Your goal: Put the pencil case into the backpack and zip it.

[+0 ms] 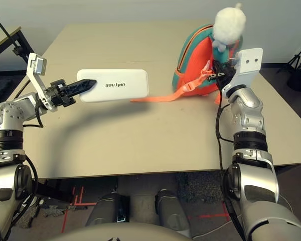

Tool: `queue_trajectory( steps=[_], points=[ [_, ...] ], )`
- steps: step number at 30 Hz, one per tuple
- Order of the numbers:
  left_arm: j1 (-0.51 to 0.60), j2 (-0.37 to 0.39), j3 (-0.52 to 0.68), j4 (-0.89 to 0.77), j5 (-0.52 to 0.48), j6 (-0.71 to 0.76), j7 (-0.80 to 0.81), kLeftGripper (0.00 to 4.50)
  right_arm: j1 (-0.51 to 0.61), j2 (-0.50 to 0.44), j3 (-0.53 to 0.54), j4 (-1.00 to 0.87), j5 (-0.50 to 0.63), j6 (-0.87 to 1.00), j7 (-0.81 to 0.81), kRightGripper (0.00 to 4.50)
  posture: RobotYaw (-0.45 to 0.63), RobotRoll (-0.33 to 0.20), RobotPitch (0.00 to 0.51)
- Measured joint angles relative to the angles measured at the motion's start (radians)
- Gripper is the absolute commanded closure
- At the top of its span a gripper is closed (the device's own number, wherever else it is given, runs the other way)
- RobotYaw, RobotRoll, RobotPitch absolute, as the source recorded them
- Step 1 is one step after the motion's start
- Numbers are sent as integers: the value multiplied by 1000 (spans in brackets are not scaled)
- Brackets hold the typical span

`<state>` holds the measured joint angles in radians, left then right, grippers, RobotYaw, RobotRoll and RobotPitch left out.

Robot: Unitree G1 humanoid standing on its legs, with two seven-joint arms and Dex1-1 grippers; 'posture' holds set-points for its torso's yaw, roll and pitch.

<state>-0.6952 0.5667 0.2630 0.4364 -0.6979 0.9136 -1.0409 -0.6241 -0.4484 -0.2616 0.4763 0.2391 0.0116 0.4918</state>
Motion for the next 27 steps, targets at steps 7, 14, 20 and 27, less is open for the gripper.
queue_trajectory(
  steps=[7,14,20,27],
  points=[
    [-42,40,-5,81,29,-50,-14,3261,100,-8,18,-260,58,109,66,4407,-181,0,9],
    [-71,45,-10,127,37,-74,-37,3261,203,-39,19,-494,116,250,94,4408,-198,0,15],
    [-87,47,-17,147,53,-87,-56,3262,324,-49,20,-686,161,350,90,4408,-223,0,28],
    [-124,46,-32,174,72,-98,-73,3262,434,-49,58,-821,172,400,79,4408,-231,0,30]
  ],
)
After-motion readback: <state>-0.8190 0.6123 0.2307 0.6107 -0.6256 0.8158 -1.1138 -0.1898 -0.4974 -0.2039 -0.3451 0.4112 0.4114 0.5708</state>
